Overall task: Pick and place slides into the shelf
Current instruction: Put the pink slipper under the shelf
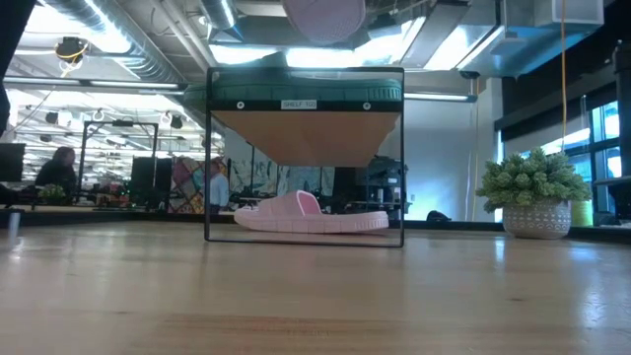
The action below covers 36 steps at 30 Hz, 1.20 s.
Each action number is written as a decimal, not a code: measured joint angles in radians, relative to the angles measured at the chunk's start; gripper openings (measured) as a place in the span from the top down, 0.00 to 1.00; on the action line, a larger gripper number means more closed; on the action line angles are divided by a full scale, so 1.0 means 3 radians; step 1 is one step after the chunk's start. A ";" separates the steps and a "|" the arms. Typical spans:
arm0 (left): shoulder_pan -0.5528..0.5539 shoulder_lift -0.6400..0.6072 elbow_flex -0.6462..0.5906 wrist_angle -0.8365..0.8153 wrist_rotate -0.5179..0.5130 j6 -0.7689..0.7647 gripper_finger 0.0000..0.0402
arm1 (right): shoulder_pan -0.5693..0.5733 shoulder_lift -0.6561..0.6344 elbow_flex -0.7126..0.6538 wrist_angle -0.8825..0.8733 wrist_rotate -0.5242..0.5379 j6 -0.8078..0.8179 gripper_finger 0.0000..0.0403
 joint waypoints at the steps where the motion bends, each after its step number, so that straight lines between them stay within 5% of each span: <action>1: 0.0000 0.0000 0.0000 0.0001 0.0000 0.0001 1.00 | -0.0005 -0.0001 0.0000 0.0001 0.0001 0.0000 0.58; 8: 0.0000 0.0000 0.0000 0.0004 0.0006 0.0002 0.96 | -0.0007 -0.0001 0.0000 -0.0025 -0.0001 0.0008 0.80; 19: -0.0004 0.0000 0.0000 0.0003 0.0115 0.0074 0.82 | 0.0004 -0.0010 -0.0004 -0.0045 0.0007 0.0103 0.80; 25: -0.0005 -0.0014 0.0000 0.0003 0.0108 0.0104 0.62 | 0.0019 -0.0026 -0.0005 -0.0082 0.0039 0.0076 0.80; 30: -0.0035 -0.0138 -0.0002 0.0011 -0.0165 0.0138 0.49 | 0.0151 -0.0083 -0.0005 -0.0129 0.0289 -0.0080 0.81; 36: -0.0125 -0.0406 -0.0003 0.0042 -0.0283 0.0105 0.46 | 0.0367 -0.0248 -0.0005 -0.0270 0.0451 -0.0043 0.81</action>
